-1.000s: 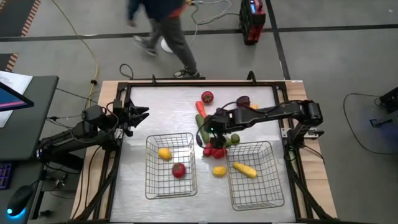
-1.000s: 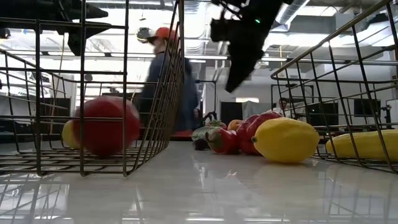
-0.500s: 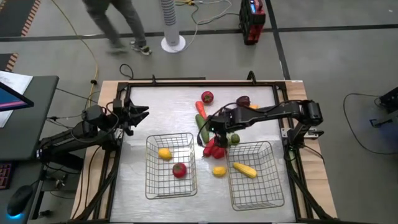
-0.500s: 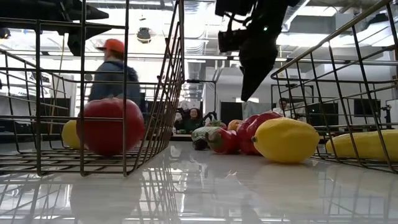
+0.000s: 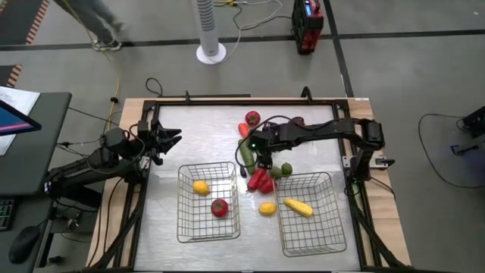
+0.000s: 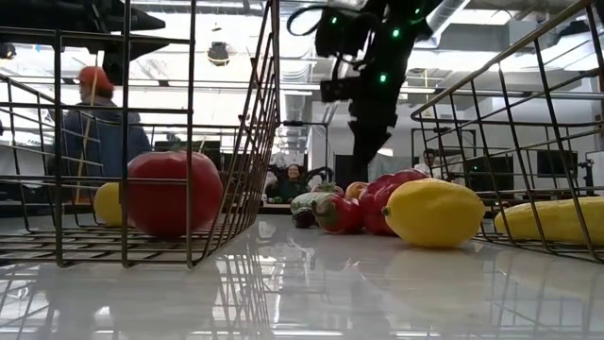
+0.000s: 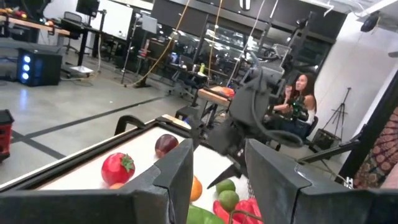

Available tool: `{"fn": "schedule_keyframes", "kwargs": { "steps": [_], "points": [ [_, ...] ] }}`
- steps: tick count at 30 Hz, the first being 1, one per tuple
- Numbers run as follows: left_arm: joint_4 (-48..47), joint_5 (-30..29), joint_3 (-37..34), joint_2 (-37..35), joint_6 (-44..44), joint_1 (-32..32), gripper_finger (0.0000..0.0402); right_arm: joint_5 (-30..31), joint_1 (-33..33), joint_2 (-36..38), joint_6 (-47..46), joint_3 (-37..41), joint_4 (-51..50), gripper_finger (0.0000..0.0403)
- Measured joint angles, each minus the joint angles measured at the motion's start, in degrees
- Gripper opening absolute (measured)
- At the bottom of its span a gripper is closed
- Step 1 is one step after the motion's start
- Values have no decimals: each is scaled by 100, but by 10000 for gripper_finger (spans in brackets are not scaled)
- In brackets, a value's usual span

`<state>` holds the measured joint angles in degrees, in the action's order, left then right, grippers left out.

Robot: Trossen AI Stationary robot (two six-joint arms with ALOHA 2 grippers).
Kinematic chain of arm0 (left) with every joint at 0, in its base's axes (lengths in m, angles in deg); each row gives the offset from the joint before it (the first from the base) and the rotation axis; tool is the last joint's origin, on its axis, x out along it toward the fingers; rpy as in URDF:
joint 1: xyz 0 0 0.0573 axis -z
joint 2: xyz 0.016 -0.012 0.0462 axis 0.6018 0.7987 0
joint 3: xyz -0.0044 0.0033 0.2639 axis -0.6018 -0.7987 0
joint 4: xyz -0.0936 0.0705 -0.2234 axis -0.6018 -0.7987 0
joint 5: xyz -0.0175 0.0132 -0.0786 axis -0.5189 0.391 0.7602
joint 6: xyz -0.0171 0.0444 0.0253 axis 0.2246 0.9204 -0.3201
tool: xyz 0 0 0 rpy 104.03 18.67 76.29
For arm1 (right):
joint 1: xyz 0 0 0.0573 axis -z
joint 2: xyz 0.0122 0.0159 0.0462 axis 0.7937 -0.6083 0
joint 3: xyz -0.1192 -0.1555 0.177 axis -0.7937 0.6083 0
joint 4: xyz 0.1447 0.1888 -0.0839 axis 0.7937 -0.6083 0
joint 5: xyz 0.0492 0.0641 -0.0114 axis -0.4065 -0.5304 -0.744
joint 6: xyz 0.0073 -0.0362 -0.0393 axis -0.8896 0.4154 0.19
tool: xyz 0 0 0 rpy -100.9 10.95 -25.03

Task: Sort produce into baskets
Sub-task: Put the brown potato into the right wire basket

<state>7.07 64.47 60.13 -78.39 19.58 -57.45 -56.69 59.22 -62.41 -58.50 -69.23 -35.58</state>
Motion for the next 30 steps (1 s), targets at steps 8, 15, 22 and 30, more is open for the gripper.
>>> {"fn": "schedule_keyframes", "kwargs": {
  "steps": [8,15,22,30],
  "points": [
    [-65,5,0,4,66,0,133,431,23,-646,437,0,-161,393],
    [-71,9,0,4,61,0,133,438,63,-838,548,-4,-320,366],
    [-97,11,0,4,14,0,133,459,-78,-755,120,-267,-732,316],
    [-19,32,0,4,-49,0,133,538,-750,-754,-226,-2000,-2403,324]
  ]
}}
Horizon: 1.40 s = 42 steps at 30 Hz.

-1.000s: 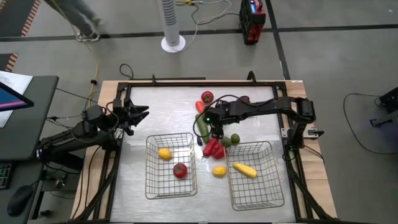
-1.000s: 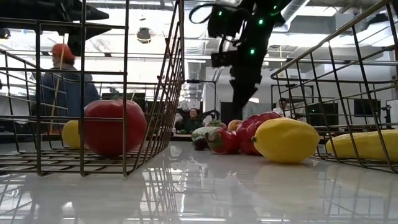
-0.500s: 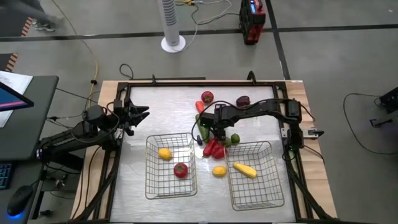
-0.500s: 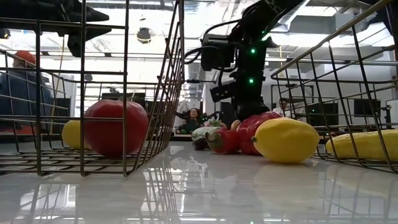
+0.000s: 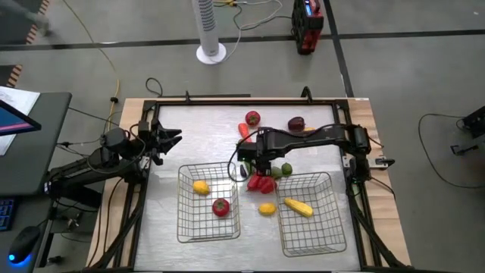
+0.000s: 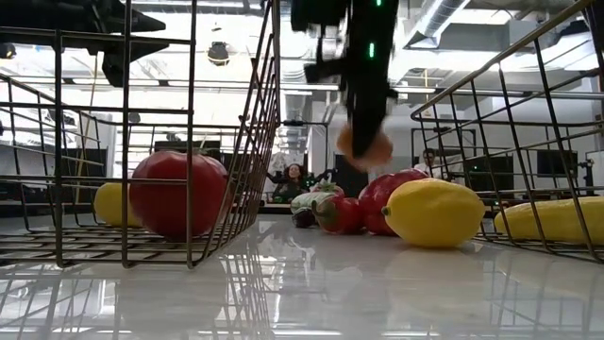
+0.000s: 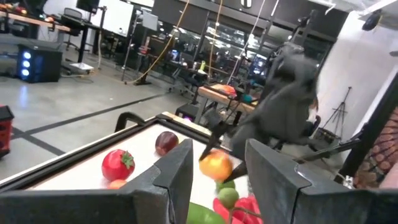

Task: Sort produce into baskets
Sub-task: Put the brown potato into the right wire basket, then put the green lime into the left wire basket

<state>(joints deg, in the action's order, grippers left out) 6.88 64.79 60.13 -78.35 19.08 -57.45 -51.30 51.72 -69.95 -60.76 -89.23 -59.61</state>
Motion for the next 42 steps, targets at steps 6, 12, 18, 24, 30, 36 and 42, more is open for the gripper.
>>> {"fn": "schedule_keyframes", "kwargs": {
  "steps": [6,12,18,24,30,36,42],
  "points": [
    [34,469,0,0,-152,0,133,-1527,-340,16,-1215,-1197,-1505,326],
    [43,732,0,0,-302,2,133,-1887,-898,121,-2081,-1043,-2168,341],
    [77,665,0,0,-292,0,133,-1596,-1364,604,-2662,-476,-2097,369],
    [83,424,0,-2,-210,0,133,-1457,-1278,1241,-3074,100,-1951,377],
    [64,433,0,-2,-210,0,133,-1169,-962,1741,-3089,640,-1767,377],
    [56,482,0,-2,-188,0,133,-1048,-305,2124,-2950,1771,-898,368],
    [56,287,0,-2,-68,0,133,-1732,580,2134,-2291,2544,136,361]
  ]
}}
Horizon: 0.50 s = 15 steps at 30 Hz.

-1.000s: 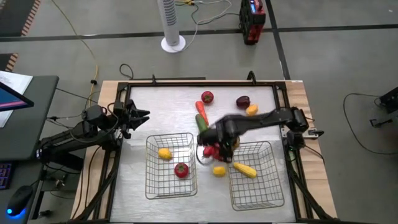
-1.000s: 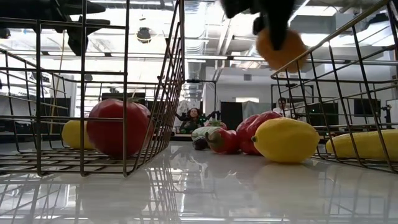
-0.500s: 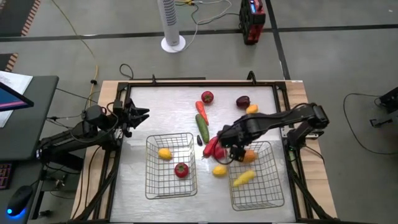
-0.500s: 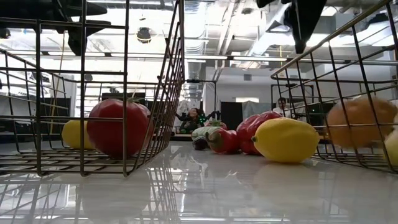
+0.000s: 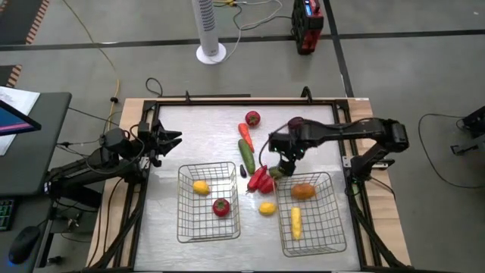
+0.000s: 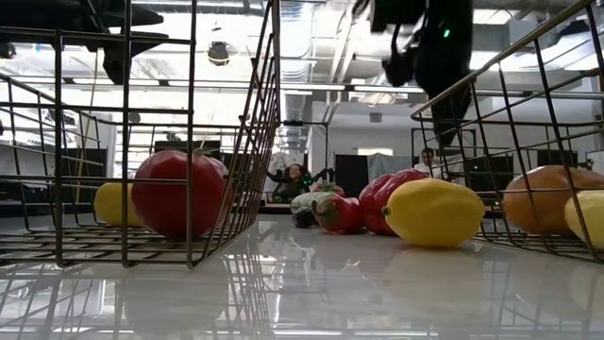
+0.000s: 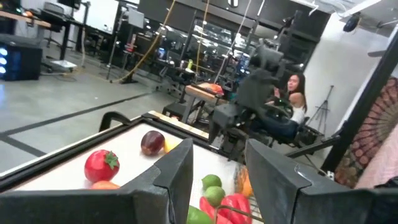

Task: Sort produce into baskets
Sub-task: Put the green lime into the left wire basket

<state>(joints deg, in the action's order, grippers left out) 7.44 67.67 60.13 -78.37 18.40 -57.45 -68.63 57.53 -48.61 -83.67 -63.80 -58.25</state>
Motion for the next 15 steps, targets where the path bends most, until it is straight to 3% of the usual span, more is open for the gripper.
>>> {"fn": "schedule_keyframes", "kwargs": {
  "steps": [7,15],
  "points": [
    [-10,6,0,0,26,0,133,-942,741,-631,245,44,364,361],
    [-132,-1,0,0,113,0,133,-1467,661,-1431,-12,39,87,361]
  ]
}}
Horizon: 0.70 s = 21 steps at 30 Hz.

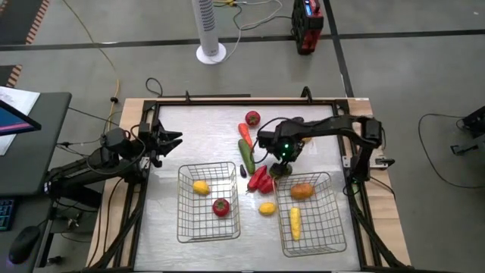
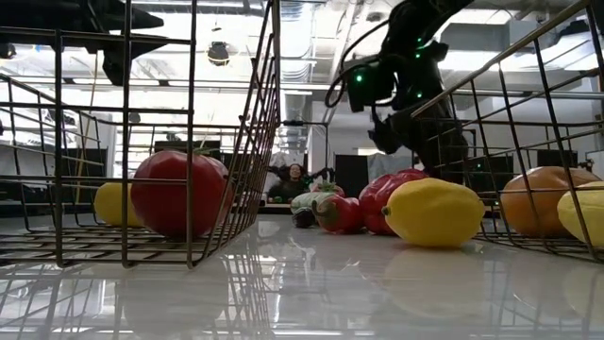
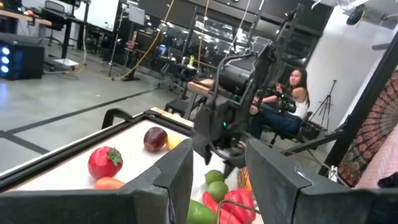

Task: Sort produce into baskets
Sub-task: Put the green lime into the left wire basket

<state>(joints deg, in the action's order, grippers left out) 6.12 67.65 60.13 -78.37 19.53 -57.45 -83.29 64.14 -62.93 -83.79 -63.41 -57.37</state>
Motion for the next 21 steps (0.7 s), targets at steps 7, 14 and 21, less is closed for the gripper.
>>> {"fn": "schedule_keyframes", "kwargs": {
  "steps": [7,14,21],
  "points": [
    [-17,-47,0,2,27,0,133,-14,-21,-323,48,-20,-72,361],
    [-17,-42,0,2,-21,0,133,248,65,-423,149,-47,-25,347],
    [-19,-38,0,2,17,0,133,327,102,-386,203,-47,-32,286]
  ]
}}
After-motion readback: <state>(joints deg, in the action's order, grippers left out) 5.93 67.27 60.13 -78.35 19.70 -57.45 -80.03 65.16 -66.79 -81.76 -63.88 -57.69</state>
